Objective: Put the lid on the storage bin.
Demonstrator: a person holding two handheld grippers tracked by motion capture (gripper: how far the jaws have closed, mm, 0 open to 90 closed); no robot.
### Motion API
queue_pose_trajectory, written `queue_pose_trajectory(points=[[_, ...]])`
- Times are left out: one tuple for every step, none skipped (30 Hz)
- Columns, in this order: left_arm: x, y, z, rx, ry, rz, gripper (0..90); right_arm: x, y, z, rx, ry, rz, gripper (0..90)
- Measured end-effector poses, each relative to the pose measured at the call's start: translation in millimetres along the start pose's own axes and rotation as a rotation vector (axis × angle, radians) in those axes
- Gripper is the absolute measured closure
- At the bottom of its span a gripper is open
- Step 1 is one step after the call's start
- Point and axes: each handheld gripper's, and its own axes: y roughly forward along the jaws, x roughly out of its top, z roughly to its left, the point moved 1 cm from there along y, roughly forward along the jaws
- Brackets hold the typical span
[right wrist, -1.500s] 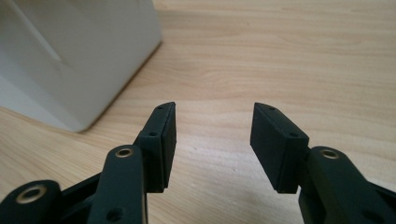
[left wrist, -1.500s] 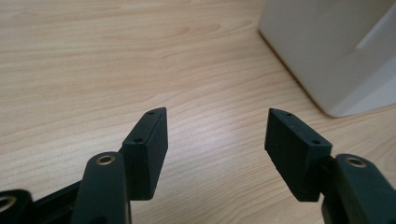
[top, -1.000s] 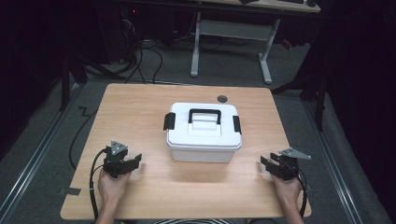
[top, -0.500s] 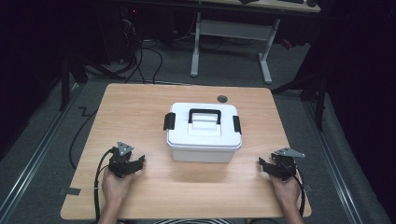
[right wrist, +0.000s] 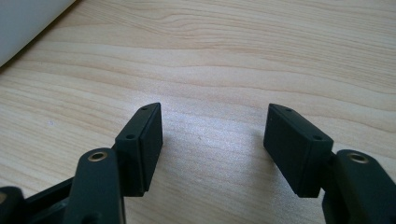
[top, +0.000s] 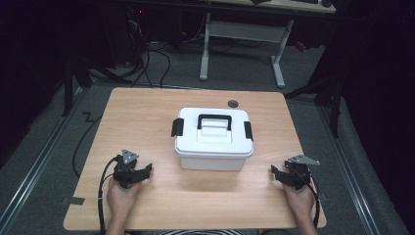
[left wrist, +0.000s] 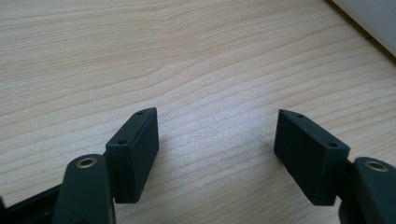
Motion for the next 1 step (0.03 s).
queue_pose_trajectory(points=[[-0.1,0.1,0.1,0.000,-0.001,-0.002,31.4,0.0,0.0,-0.1,0.000,-0.001,0.000,37.6]])
